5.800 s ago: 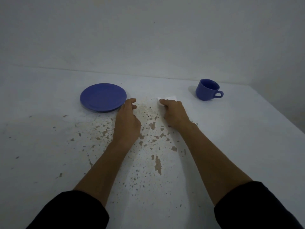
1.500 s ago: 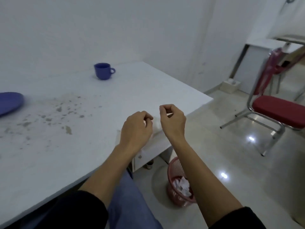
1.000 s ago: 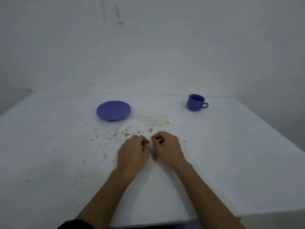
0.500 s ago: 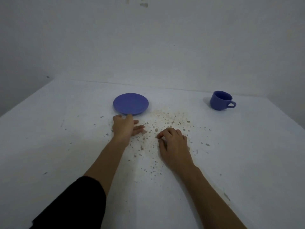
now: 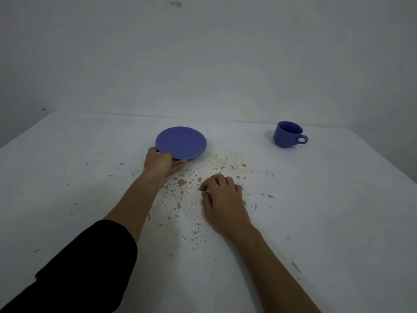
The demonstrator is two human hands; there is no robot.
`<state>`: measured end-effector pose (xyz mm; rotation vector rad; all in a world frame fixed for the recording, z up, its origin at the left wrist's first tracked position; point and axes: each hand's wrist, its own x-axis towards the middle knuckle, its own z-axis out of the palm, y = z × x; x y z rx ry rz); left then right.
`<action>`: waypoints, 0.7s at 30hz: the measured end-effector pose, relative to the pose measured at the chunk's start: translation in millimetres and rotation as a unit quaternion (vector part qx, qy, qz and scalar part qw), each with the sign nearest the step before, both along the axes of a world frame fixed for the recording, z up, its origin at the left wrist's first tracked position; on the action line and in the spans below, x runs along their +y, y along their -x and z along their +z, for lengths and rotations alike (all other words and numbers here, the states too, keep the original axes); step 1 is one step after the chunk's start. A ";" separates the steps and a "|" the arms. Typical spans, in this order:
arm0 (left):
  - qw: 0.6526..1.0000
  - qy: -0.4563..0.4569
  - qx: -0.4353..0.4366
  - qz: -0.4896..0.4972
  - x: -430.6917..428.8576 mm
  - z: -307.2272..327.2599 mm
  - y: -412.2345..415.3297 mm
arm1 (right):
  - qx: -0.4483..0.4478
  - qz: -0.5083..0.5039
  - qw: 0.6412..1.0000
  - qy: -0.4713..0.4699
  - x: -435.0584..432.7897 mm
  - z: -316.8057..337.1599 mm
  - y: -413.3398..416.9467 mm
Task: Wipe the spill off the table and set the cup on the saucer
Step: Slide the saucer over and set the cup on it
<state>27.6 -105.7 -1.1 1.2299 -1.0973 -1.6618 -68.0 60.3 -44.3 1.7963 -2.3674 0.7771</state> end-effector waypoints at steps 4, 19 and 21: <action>0.997 0.021 -0.045 -0.063 21.5 9.4 31.3 | -0.005 0.000 1.000 -0.003 0.2 0.1 0.6; 0.967 0.069 -0.202 -0.140 40.1 7.0 55.0 | -0.010 0.010 1.000 0.018 -3.1 -5.0 1.9; 0.960 0.096 -0.231 -0.130 40.3 7.0 53.7 | -0.017 0.011 1.000 0.020 -3.6 -5.1 2.3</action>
